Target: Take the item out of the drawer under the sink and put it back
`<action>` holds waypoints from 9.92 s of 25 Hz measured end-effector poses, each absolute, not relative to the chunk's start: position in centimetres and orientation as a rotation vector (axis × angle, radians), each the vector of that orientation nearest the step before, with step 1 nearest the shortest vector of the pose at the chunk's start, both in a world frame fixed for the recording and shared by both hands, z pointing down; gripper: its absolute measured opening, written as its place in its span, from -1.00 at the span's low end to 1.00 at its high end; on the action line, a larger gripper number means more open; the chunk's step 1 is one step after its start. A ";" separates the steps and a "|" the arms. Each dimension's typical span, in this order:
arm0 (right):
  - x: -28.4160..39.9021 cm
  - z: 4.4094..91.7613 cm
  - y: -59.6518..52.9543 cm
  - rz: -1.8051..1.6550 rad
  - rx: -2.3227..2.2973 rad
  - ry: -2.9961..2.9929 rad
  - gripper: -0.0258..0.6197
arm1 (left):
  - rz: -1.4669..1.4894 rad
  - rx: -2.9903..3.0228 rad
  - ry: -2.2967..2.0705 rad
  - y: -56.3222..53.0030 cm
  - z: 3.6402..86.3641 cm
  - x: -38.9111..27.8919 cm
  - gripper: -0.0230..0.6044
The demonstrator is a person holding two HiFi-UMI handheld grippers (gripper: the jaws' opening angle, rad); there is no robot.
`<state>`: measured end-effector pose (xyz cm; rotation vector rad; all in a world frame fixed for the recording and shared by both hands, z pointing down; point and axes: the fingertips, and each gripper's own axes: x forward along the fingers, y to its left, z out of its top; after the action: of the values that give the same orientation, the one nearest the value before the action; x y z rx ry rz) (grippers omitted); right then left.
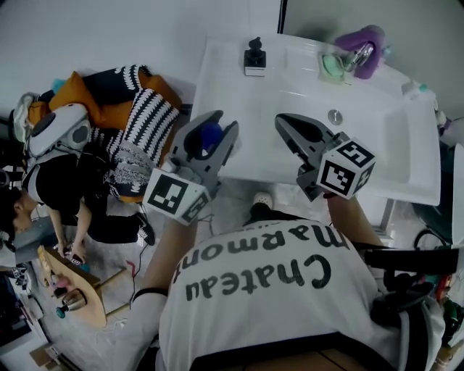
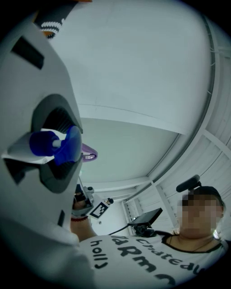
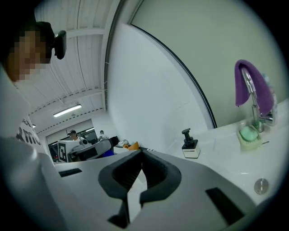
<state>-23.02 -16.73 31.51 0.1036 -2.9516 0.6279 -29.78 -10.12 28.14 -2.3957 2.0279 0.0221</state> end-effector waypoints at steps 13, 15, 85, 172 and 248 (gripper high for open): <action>-26.3 31.3 -23.1 0.634 0.111 -2.961 -0.88 | 0.015 -2.398 2.031 -16.9 28.3 -33.5 -0.51; -26.7 31.3 -23.6 0.639 0.111 -2.966 -0.88 | 0.020 -2.389 2.035 -17.4 28.3 -34.1 -0.51; -20.7 33.1 -22.6 0.728 1.036 -2.726 -0.88 | -0.145 -2.720 1.717 -37.4 36.0 -46.0 -0.51; -18.7 31.1 -17.9 0.648 1.158 -2.743 -0.88 | -0.270 -2.640 1.747 -35.3 37.3 -45.3 -0.33; -9.1 33.8 -9.0 0.862 1.015 -2.887 -0.88 | -0.099 -2.804 1.564 -11.8 31.5 -26.8 -0.75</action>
<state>-9.12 -8.96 33.76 1.0154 -2.8871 0.8617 -26.85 -11.83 31.51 -2.8035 1.5642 -0.0994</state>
